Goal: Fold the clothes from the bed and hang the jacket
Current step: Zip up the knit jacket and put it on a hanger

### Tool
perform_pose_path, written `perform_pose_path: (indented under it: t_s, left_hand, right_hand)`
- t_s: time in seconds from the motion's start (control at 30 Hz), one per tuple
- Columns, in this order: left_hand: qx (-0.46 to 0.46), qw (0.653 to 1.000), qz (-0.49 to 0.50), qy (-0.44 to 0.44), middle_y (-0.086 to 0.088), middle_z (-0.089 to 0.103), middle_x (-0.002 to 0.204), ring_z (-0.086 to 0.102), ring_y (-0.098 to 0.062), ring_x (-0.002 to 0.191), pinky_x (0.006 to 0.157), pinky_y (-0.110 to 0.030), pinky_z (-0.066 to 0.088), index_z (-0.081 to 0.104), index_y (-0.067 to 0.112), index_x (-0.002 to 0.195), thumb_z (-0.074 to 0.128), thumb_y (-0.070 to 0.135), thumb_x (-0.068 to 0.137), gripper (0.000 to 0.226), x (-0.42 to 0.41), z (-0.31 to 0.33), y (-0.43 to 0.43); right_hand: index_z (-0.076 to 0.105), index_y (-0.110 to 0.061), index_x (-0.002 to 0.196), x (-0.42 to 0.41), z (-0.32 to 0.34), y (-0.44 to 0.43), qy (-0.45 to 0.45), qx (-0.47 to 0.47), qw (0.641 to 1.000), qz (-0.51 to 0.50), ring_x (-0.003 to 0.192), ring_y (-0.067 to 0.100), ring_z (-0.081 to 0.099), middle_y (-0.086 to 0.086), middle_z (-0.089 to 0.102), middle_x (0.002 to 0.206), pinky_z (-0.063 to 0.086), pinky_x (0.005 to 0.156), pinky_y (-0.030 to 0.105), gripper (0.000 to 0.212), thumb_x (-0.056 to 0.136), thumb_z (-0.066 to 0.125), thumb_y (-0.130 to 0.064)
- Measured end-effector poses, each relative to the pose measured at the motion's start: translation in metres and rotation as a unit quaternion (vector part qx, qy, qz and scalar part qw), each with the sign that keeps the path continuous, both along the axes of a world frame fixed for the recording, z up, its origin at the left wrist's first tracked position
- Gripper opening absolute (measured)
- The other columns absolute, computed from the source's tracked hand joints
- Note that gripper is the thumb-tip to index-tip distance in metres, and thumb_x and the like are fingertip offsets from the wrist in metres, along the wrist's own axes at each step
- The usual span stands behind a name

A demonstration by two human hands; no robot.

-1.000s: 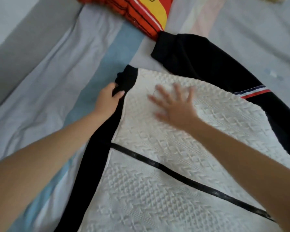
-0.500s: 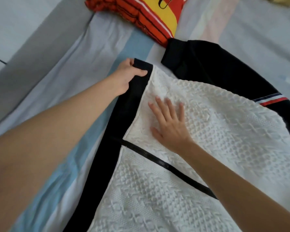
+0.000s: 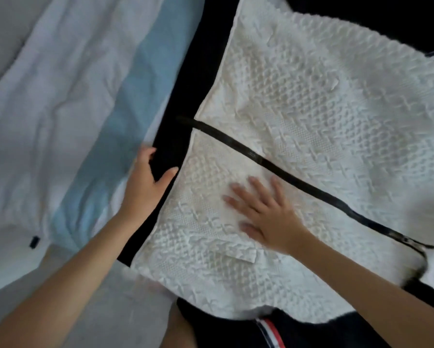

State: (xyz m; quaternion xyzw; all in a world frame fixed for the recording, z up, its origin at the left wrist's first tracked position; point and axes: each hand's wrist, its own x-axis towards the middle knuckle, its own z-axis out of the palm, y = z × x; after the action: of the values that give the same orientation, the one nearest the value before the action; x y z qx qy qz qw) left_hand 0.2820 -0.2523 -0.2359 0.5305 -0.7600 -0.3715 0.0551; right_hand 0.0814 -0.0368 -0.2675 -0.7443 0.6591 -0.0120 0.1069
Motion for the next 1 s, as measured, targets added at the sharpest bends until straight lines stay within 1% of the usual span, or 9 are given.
perform_pose_path:
  t_s: [0.1,0.27,0.37,0.5,0.67,0.77,0.83,0.9,1.0]
  left_hand:
    - [0.005,0.995,-0.037,-0.094,-0.005,0.06,0.077,0.057,-0.023,0.069,0.06,-0.037,0.043,0.057,0.006,0.099,0.06,0.038,0.089,0.034,0.045,0.001,0.026]
    - [-0.057,0.995,-0.01,-0.075,-0.03,0.06,0.083,0.06,-0.04,0.079,0.065,-0.037,0.035,0.054,-0.007,0.1,0.056,0.021,0.095,0.029,0.085,0.004,0.017]
    - [0.009,0.999,0.01,-0.047,-0.014,0.052,0.067,0.056,-0.036,0.071,0.059,-0.028,0.025,0.054,0.001,0.086,0.059,0.025,0.093,0.026,0.091,0.001,0.01]
    - [0.039,0.994,0.056,-0.082,0.003,0.043,0.057,0.048,-0.023,0.059,0.051,-0.032,0.026,0.047,0.009,0.075,0.067,0.041,0.084,0.039,0.126,0.014,0.058]
    - [0.029,0.997,-0.044,-0.062,-0.015,0.06,0.079,0.057,-0.023,0.069,0.053,-0.03,0.04,0.054,0.0,0.093,0.078,0.038,0.075,0.048,0.155,0.039,0.083]
    - [-0.069,0.979,-0.114,-0.155,-0.022,0.06,0.086,0.058,-0.036,0.077,0.058,-0.039,0.038,0.051,-0.002,0.109,0.07,0.028,0.085,0.043,0.15,0.049,0.073]
    - [-0.105,0.962,-0.126,-0.217,-0.022,0.062,0.094,0.059,-0.038,0.087,0.065,-0.044,0.042,0.05,0.002,0.12,0.066,0.021,0.087,0.041,0.139,0.051,0.071]
    - [-0.13,0.949,-0.102,-0.269,-0.02,0.059,0.115,0.056,-0.037,0.103,0.081,-0.046,0.041,0.045,0.009,0.133,0.063,0.007,0.085,0.052,0.12,0.05,0.086]
    - [-0.181,0.95,-0.074,-0.245,-0.019,0.038,0.142,0.038,-0.035,0.126,0.099,-0.044,0.028,0.031,0.014,0.145,0.054,0.001,0.084,0.067,0.08,0.055,0.127]
  right_hand:
    - [0.023,-0.035,0.15,-0.018,-0.005,0.009,0.046,0.029,0.998,-0.016,0.146,0.03,0.013,-0.007,0.02,0.158,0.009,0.117,0.055,0.059,0.096,0.029,-0.058]
    - [0.002,-0.042,0.15,-0.029,0.007,-0.018,0.094,0.12,0.986,-0.064,0.146,0.031,0.007,-0.014,0.0,0.158,-0.005,0.108,0.066,0.071,0.088,0.014,-0.073]
    - [-0.018,-0.04,0.146,-0.013,0.017,-0.021,0.099,0.164,0.97,-0.149,0.147,0.028,-0.005,-0.017,-0.015,0.157,-0.008,0.11,0.063,0.066,0.092,0.007,-0.068]
    - [0.001,-0.018,0.153,0.072,0.045,0.009,-0.052,0.115,0.957,-0.26,0.147,0.028,0.005,0.007,0.006,0.16,0.003,0.117,0.052,0.069,0.097,0.026,-0.05]
    - [0.04,-0.019,0.137,0.149,0.065,0.128,-0.141,0.16,0.975,-0.059,0.11,0.022,0.057,0.004,0.058,0.124,0.046,0.09,0.036,0.06,0.089,0.043,-0.055]
    - [0.065,-0.017,0.111,0.147,0.071,0.205,-0.116,0.264,0.955,-0.073,0.08,0.016,0.065,-0.005,0.067,0.083,0.038,0.081,0.025,0.053,0.064,0.078,-0.039]
    - [0.068,-0.02,0.074,0.14,0.079,0.229,-0.073,0.327,0.941,-0.049,0.063,0.019,0.061,-0.006,0.06,0.059,0.03,0.073,0.025,0.027,0.049,0.078,-0.023]
    - [0.062,-0.02,0.063,0.135,0.098,0.227,-0.077,0.401,0.912,-0.042,0.072,0.021,0.06,-0.004,0.061,0.063,0.024,0.071,0.027,0.012,0.062,0.053,-0.028]
    - [0.07,-0.026,0.082,0.137,0.115,0.19,-0.214,0.466,0.857,-0.052,0.112,0.014,0.048,-0.01,0.062,0.112,0.022,0.091,0.025,0.023,0.08,0.048,-0.031]
